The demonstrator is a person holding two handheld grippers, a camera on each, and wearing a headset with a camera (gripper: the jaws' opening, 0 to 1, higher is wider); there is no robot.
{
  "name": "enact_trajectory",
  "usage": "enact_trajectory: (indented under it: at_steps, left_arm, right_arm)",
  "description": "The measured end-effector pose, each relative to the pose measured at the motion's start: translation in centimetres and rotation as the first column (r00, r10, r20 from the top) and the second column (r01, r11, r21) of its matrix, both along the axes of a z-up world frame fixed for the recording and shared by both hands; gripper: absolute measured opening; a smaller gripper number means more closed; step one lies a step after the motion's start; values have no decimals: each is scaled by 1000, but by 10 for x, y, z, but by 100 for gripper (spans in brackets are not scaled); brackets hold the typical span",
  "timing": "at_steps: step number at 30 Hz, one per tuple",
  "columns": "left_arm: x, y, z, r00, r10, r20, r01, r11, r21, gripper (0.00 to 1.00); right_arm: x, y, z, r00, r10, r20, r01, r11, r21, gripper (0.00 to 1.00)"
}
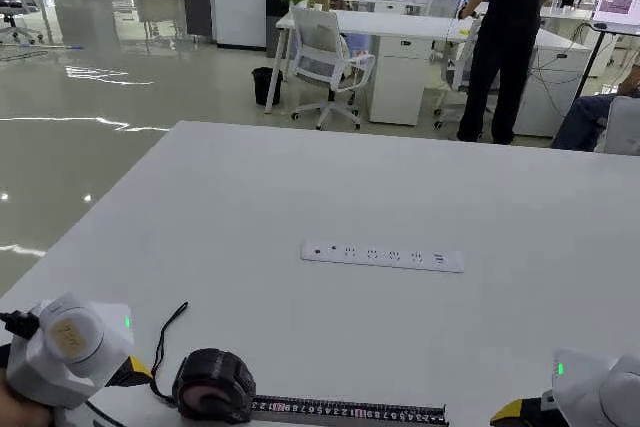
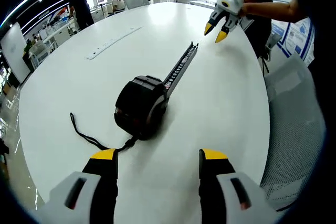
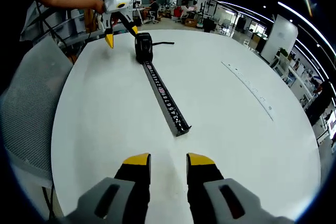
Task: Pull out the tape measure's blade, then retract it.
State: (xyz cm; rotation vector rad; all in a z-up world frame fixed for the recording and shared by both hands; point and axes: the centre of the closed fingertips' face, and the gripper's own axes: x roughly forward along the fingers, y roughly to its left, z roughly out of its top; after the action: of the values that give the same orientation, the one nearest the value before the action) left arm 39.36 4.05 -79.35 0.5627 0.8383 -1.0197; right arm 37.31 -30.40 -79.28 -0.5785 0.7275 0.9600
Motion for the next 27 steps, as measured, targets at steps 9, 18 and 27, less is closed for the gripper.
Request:
enact_trajectory:
  at_steps: [9,18,27]
  left_arm:
    - [-16,-5,10,995,97,23,-95,992,-86,65]
    - [-28,-9,17,985,170,40,-163,978,-132,72]
    - [-35,-11,29,960,273,64,-256,947,-196,79]
  right_arm:
    - [-12,2,4,994,-109,-10,109,994,27,35]
    - [-21,9,11,981,-195,-2,194,979,68,45]
    - [-26,13,20,967,-256,14,254,962,102,56]
